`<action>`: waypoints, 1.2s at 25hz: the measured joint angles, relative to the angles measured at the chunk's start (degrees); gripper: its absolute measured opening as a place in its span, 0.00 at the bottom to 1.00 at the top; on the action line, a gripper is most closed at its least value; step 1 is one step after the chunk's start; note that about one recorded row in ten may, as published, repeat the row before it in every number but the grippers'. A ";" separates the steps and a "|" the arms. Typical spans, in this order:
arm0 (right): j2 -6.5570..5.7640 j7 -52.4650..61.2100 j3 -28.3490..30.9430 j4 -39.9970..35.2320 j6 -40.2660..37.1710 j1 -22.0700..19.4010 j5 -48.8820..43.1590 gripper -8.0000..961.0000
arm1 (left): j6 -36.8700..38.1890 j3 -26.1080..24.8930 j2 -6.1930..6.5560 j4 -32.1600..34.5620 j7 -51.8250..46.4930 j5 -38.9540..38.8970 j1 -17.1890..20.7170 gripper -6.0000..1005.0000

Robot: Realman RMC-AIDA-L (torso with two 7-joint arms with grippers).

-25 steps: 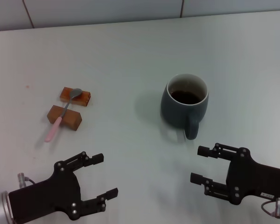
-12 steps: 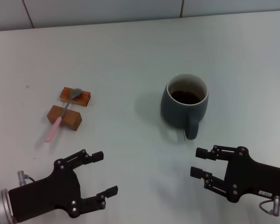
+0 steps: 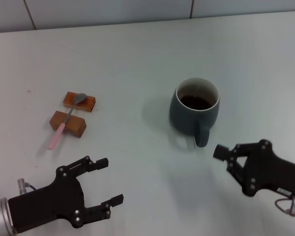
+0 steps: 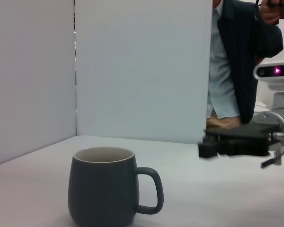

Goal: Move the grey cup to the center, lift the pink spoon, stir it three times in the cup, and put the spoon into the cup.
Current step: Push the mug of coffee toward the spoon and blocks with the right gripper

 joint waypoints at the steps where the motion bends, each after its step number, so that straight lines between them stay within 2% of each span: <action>1: -0.02 -1.10 0.01 0.33 -0.41 -0.42 1.63 0.09 | 0.00 0.00 0.00 0.00 0.00 0.00 0.00 0.81; 3: -0.02 -2.84 0.22 0.76 -1.13 -1.16 4.65 0.01 | 0.02 0.00 0.00 0.01 -0.02 -0.06 0.00 0.81; 8: 0.05 -8.70 3.59 4.03 -0.80 -2.77 15.28 0.01 | 0.39 -0.08 -0.01 0.01 -0.04 -0.31 0.00 0.81; 11: 0.12 -10.94 7.25 6.09 2.50 -2.68 22.12 0.01 | 0.55 -0.08 0.00 0.01 -0.04 -0.32 0.00 0.81; 13: 0.15 -11.27 9.01 6.41 7.53 -0.95 25.78 0.01 | 0.62 -0.08 -0.01 0.01 -0.05 -0.31 -0.01 0.81; 14: 0.15 -11.27 9.01 6.41 7.53 -0.95 25.78 0.01 | 0.64 -0.07 -0.01 0.00 -0.04 -0.31 -0.02 0.81; 19: 0.16 -12.34 8.52 6.13 17.86 3.23 25.96 0.01 | 0.65 -0.31 -0.03 0.00 0.06 -0.35 -0.25 0.81; 25: 0.23 -24.78 3.22 9.12 28.38 8.41 24.01 0.01 | 0.66 -0.98 -0.08 0.00 0.12 -0.47 -0.71 0.81; 30: 0.31 -30.25 2.94 11.18 31.62 9.97 24.01 0.01 | 0.66 -1.41 -0.09 0.00 0.17 -0.55 -0.74 0.81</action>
